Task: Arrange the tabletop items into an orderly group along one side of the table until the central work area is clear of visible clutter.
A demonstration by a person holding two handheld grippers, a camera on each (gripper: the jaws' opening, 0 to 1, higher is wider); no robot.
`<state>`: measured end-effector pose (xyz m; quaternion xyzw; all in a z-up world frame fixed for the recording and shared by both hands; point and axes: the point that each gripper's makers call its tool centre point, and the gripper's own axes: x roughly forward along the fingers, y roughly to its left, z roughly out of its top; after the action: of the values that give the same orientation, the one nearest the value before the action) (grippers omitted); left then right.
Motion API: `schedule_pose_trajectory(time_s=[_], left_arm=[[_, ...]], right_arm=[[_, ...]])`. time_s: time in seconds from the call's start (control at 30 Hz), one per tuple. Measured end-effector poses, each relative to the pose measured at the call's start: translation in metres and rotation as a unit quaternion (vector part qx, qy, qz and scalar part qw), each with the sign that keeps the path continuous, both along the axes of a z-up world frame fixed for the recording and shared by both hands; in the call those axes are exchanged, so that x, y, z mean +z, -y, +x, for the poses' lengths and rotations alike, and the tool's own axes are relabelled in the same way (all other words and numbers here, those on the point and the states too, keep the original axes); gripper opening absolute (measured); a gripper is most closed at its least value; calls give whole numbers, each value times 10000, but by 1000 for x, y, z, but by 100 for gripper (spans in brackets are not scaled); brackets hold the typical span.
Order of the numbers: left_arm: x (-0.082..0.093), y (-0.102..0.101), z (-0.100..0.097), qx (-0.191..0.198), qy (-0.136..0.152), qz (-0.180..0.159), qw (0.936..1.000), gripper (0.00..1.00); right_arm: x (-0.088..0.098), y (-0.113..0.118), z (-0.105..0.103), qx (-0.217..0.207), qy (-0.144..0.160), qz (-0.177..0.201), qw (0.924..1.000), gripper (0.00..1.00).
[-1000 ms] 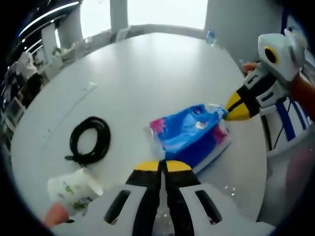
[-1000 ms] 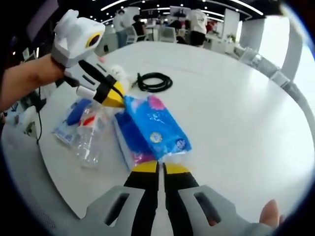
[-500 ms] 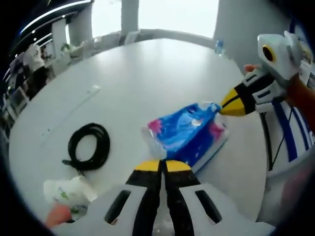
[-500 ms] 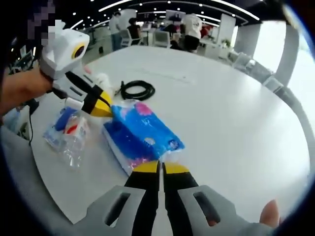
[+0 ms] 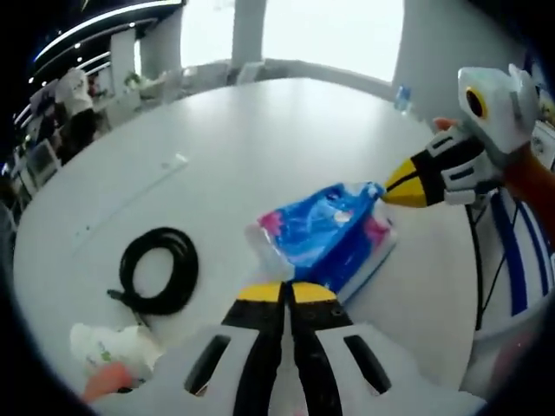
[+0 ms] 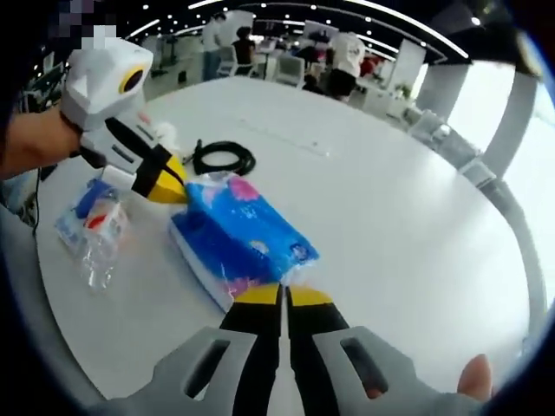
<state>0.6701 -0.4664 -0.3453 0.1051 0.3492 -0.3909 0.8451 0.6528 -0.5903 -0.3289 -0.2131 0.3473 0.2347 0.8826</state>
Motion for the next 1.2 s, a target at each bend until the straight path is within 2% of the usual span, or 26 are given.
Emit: schedule_pose_trajectory(time_s=[0.53, 0.87, 1.2], left_arm=[[-17, 7, 17, 310, -81, -35, 9995, 0], [-28, 8, 22, 351, -119, 5, 9993, 0], [-31, 9, 24, 366, -128, 11, 9992, 0]], right_arm=[[-19, 8, 37, 183, 247, -435, 9986, 2], [-28, 10, 46, 189, 217, -424, 9987, 2], [-35, 10, 51, 184, 196, -399, 9988, 2]])
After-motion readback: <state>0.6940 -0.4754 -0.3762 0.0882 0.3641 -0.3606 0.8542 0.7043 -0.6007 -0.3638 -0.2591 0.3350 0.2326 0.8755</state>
